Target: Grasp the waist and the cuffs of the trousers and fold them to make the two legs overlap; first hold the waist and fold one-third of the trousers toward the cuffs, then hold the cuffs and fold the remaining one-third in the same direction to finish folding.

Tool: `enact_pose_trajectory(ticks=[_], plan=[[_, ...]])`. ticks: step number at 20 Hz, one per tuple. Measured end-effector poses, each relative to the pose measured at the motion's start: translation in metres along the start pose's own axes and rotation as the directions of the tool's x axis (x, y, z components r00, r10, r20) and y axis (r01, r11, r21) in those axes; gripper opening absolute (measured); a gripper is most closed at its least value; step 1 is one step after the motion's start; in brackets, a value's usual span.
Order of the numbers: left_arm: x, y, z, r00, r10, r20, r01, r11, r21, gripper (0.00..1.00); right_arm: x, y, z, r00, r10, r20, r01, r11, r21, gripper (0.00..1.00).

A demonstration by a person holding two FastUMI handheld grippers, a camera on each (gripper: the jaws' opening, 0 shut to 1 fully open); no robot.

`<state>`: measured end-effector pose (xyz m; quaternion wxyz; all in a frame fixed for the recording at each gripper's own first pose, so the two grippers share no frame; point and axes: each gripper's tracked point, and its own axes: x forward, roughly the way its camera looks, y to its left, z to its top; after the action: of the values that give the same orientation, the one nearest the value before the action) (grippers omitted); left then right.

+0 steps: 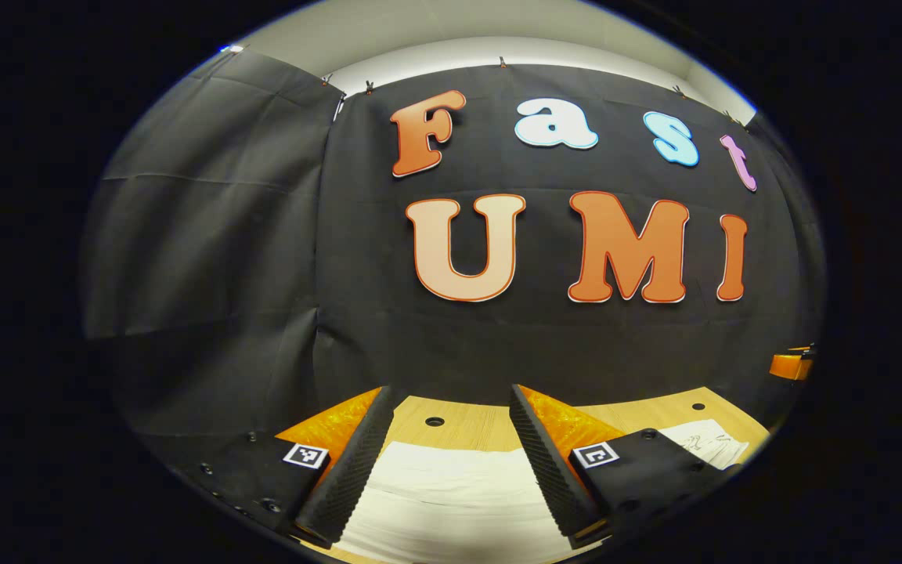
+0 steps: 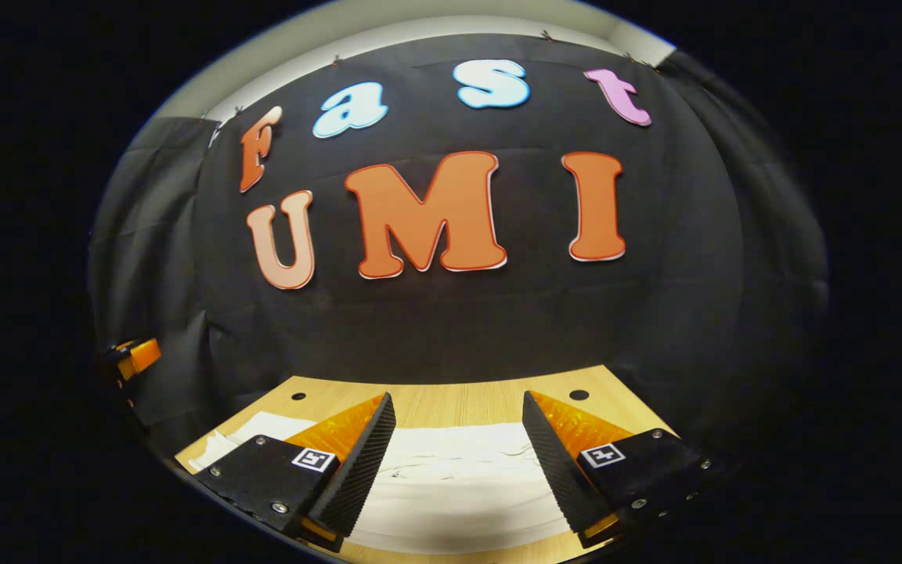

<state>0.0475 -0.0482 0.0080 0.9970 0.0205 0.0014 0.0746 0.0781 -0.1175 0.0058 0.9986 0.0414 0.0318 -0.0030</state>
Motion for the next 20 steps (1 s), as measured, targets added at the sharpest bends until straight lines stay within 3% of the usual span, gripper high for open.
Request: enact_pose_trajectory(ticks=[3, 5, 9, 13, 16, 20], plan=[[0.016, -0.006, 0.0, 1.0, -0.023, -0.016, 0.023, 1.0, -0.003, 0.98, 0.01, -0.024, -0.02, 0.995, -0.058, -0.086, 0.071, 0.985, 0.16, 0.98], [0.028, -0.013, 0.004, 0.999, -0.049, -0.019, 0.049, 0.999, -0.017, 0.97, 0.014, -0.039, -0.042, 0.983, -0.071, -0.169, 0.119, 0.949, 0.293, 0.98], [0.031, -0.016, -0.007, 0.997, -0.06, -0.045, 0.059, 0.998, -0.009, 0.98, 0.02, -0.081, -0.08, 0.947, -0.108, -0.301, 0.266, 0.791, 0.551, 0.98], [0.032, -0.011, -0.02, 0.995, -0.057, -0.083, 0.055, 0.998, -0.028, 0.98, 0.006, -0.12, -0.14, 0.868, -0.142, -0.476, 0.439, 0.666, 0.603, 0.98], [0.032, -0.004, -0.027, 0.994, -0.039, -0.098, 0.037, 0.999, -0.029, 0.98, -0.001, -0.132, -0.171, 0.824, -0.122, -0.553, 0.506, 0.598, 0.622, 0.98], [0.029, 0.006, -0.033, 0.993, -0.015, -0.115, 0.012, 0.999, -0.031, 0.99, -0.008, -0.142, -0.218, 0.759, -0.096, -0.644, 0.585, 0.534, 0.61, 0.98]])
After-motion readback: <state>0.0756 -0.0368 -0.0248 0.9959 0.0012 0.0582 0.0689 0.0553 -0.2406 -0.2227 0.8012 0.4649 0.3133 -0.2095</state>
